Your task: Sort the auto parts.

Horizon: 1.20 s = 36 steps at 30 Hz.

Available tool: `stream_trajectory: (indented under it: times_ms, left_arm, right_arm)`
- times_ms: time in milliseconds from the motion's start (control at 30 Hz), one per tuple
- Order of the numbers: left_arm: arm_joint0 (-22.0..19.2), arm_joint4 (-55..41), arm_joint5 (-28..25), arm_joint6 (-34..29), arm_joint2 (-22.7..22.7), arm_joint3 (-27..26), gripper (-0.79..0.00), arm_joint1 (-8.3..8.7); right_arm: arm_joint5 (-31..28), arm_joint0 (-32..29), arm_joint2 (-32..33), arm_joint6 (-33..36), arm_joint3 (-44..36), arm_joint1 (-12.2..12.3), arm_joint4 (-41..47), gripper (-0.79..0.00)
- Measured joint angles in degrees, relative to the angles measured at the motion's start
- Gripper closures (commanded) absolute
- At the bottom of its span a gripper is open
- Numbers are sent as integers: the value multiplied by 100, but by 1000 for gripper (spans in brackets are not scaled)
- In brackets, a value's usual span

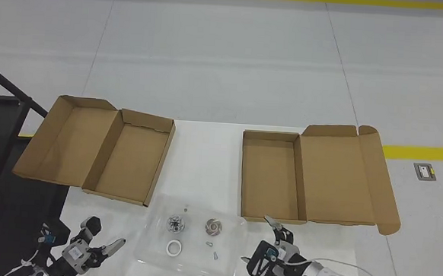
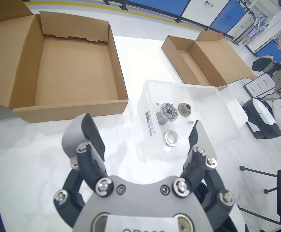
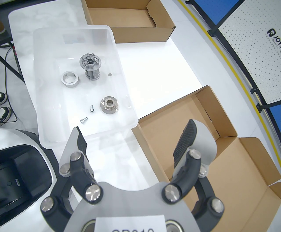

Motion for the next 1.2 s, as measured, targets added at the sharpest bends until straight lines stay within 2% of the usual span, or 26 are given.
stream_trajectory:
  times_ms: [100,200,400,533,600,867,1133,1200]
  left_arm:
    - [1,-26,11,4,12,-4,-785,-2]
    - [28,-164,-58,26,7,-15,-785,1]
    - [43,-258,-184,55,-89,59,-785,21]
    - [35,-205,-112,46,-57,71,-785,23]
    - [35,-165,-91,43,-48,64,-785,23]
    - [35,-165,-92,43,-49,63,-785,24]
    - [35,-165,-92,43,-49,63,-785,23]
    - [35,-165,-92,43,-49,63,-785,23]
  right_arm:
    - [-42,113,-225,8,55,-4,-178,-785]
    - [-700,691,-686,205,227,-46,-290,-785]
    - [-1514,2505,-1960,1384,1184,-369,504,-785]
    - [-1531,3698,-2798,2240,2273,-703,1440,-785]
    - [-1426,4027,-2966,2670,2601,-782,1746,-785]
    - [-1440,3963,-3001,2612,2589,-773,1628,-785]
    - [-1421,4340,-3695,2725,2736,-970,976,-785]
    - [-1507,4471,-3800,2710,2906,-1026,1013,-653]
